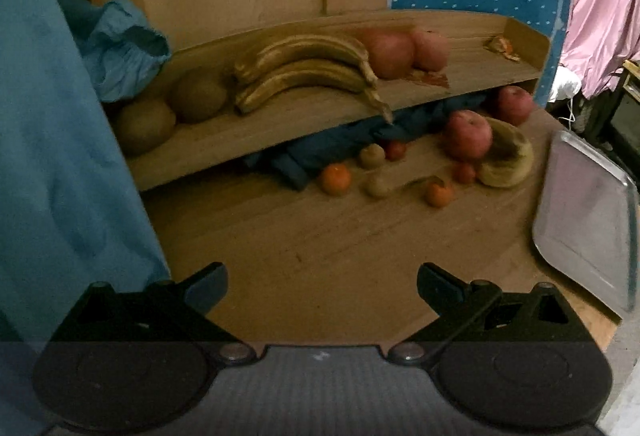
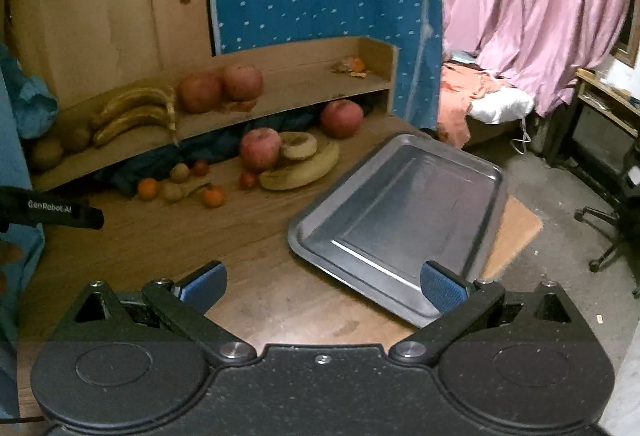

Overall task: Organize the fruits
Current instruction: 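Grasp a mandarin with the right tool while the left tool grasps a brown kiwi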

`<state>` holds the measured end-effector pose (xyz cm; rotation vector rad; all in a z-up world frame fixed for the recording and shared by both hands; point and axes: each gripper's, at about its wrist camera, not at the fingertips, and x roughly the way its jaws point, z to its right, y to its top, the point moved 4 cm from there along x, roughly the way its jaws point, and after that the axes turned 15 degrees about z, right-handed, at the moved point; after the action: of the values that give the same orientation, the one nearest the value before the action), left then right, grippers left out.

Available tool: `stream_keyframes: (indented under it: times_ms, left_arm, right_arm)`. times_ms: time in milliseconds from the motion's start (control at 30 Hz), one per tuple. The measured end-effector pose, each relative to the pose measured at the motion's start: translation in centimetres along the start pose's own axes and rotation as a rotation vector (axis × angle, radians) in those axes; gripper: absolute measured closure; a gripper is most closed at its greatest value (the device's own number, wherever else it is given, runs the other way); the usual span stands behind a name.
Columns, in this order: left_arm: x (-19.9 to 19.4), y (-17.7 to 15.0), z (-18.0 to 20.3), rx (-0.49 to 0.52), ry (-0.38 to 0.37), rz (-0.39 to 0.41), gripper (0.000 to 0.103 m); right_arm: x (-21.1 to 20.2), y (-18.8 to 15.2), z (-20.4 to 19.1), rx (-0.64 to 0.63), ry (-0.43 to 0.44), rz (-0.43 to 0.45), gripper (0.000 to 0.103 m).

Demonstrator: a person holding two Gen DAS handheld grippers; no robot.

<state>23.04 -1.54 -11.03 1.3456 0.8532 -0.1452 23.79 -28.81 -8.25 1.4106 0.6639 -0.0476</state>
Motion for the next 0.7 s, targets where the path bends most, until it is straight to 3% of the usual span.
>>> stream_keyframes:
  times_ms: [200,533,700]
  left_arm:
    - [3.0,0.9,-1.8,-0.056,0.041,-0.020,0.000]
    - [6.6,1.3,-3.1,-0.146,0.150,-0.080,0.000]
    - [8.1,2.0,-2.6,-0.209,0.154,-0.096,0.000]
  right_arm:
    - [5.2,0.6,-2.3,-0.101,0.104,-0.075,0.001]
    - [14.0,1.4,-6.6,-0.180,0.371,-0.170,0.001]
    - [16.8,1.5,-8.1,-0.228,0.481,-0.180,0.003]
